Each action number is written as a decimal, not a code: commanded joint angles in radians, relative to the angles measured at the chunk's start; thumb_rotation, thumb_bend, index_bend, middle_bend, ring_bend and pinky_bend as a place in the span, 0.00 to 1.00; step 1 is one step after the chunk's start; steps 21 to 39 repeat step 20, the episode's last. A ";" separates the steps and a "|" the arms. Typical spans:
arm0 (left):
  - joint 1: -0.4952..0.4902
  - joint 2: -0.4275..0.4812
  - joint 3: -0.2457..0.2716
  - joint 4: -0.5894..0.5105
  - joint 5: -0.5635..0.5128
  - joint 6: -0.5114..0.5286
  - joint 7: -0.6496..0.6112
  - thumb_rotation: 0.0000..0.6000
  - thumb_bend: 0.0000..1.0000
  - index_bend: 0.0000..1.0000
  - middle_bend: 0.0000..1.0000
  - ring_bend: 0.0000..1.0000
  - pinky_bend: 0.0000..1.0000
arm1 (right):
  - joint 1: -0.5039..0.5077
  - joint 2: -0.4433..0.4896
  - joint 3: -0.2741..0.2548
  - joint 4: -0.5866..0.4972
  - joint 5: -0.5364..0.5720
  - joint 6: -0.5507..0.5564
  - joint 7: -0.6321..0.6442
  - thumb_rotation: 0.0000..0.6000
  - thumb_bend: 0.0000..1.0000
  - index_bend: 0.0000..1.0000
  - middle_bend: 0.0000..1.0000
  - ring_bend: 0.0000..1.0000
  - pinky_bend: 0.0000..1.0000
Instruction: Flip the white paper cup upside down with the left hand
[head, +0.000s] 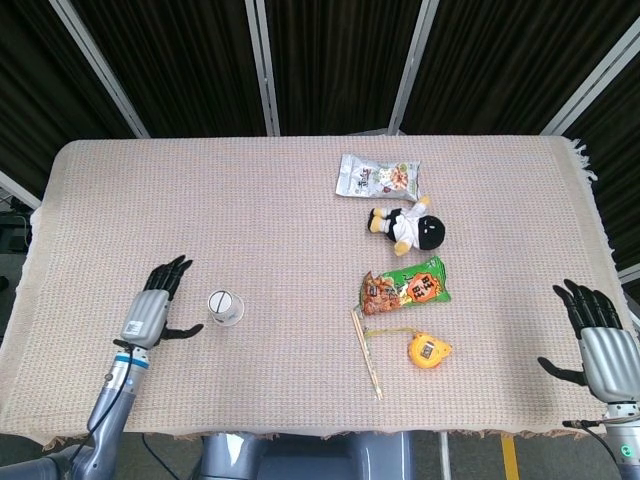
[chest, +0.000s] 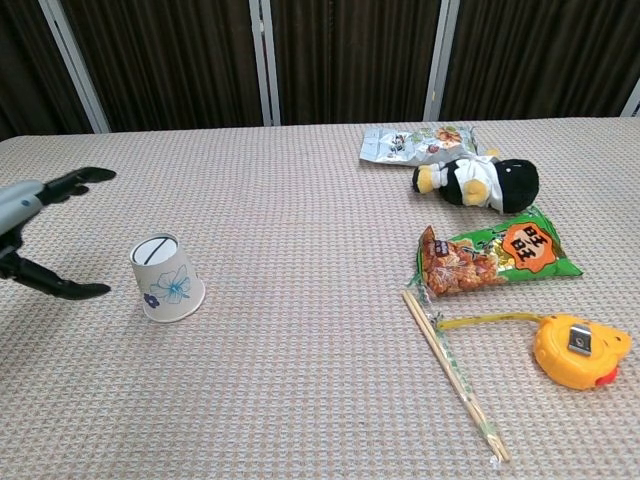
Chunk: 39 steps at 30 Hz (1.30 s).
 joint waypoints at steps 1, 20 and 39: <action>0.063 0.076 0.038 -0.021 0.065 0.116 0.109 1.00 0.04 0.00 0.00 0.00 0.00 | 0.002 -0.003 0.001 0.003 0.001 -0.001 -0.002 1.00 0.00 0.01 0.00 0.00 0.00; 0.260 0.246 0.121 -0.151 0.155 0.352 0.283 1.00 0.03 0.00 0.00 0.00 0.00 | 0.009 -0.053 0.009 0.029 -0.010 0.017 -0.059 1.00 0.00 0.00 0.00 0.00 0.00; 0.260 0.246 0.121 -0.151 0.155 0.352 0.283 1.00 0.03 0.00 0.00 0.00 0.00 | 0.009 -0.053 0.009 0.029 -0.010 0.017 -0.059 1.00 0.00 0.00 0.00 0.00 0.00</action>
